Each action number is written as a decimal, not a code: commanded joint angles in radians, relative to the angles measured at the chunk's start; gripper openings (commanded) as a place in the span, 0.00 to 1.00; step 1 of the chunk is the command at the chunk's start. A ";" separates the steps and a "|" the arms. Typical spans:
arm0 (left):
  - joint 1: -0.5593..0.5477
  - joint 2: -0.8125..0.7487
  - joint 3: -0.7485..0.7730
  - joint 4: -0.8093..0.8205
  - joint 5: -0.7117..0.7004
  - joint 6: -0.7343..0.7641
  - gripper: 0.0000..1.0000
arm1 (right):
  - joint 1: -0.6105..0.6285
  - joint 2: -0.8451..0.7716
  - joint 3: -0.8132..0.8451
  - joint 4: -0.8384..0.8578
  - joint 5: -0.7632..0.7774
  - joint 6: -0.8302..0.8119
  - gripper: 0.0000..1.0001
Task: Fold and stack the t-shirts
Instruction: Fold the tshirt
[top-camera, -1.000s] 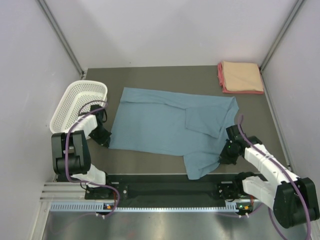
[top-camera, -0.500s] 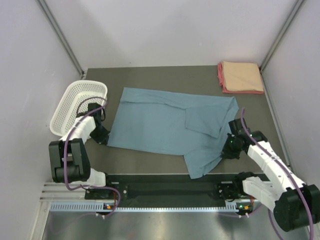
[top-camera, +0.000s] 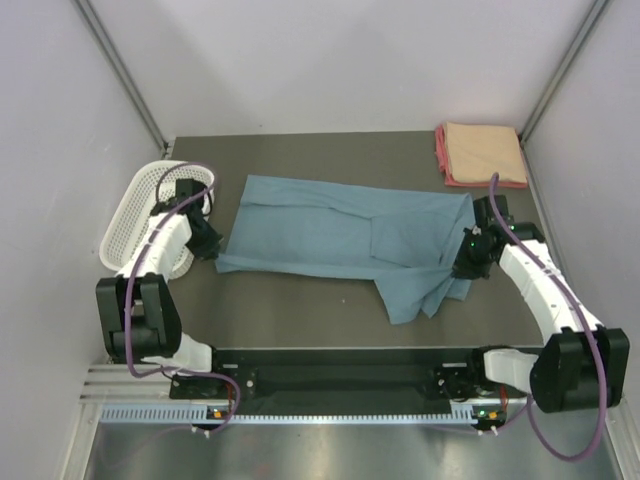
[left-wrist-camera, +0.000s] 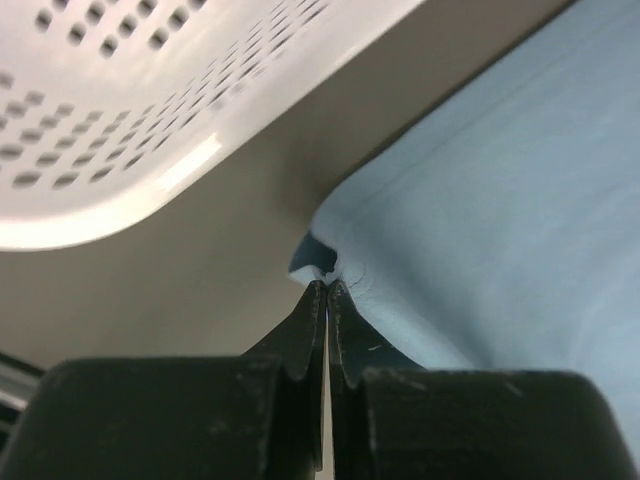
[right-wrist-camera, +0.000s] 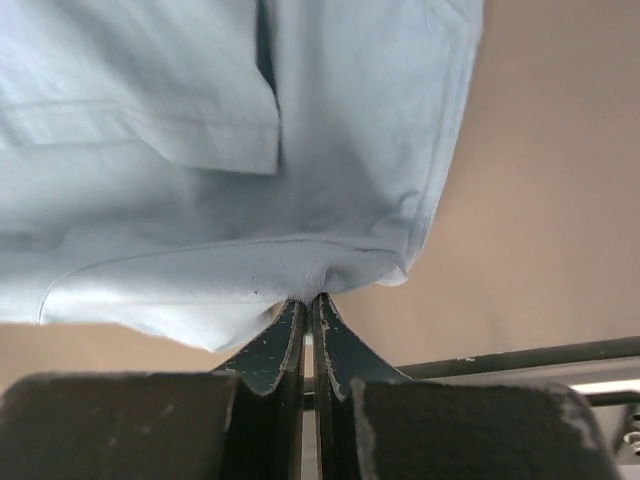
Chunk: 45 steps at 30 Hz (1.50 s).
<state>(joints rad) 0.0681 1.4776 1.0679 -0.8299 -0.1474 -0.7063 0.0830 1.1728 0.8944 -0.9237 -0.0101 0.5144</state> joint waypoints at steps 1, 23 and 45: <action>-0.027 0.050 0.111 0.018 -0.023 0.028 0.00 | -0.026 0.059 0.107 0.040 -0.014 -0.069 0.00; -0.064 0.638 0.816 -0.123 0.009 0.117 0.00 | -0.066 0.468 0.455 0.103 -0.093 -0.143 0.00; -0.064 0.828 1.026 -0.186 0.015 0.163 0.00 | -0.077 0.631 0.575 0.115 -0.091 -0.120 0.00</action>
<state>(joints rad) -0.0002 2.3005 2.0521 -1.0004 -0.1207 -0.5613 0.0242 1.7950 1.4101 -0.8364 -0.1036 0.3893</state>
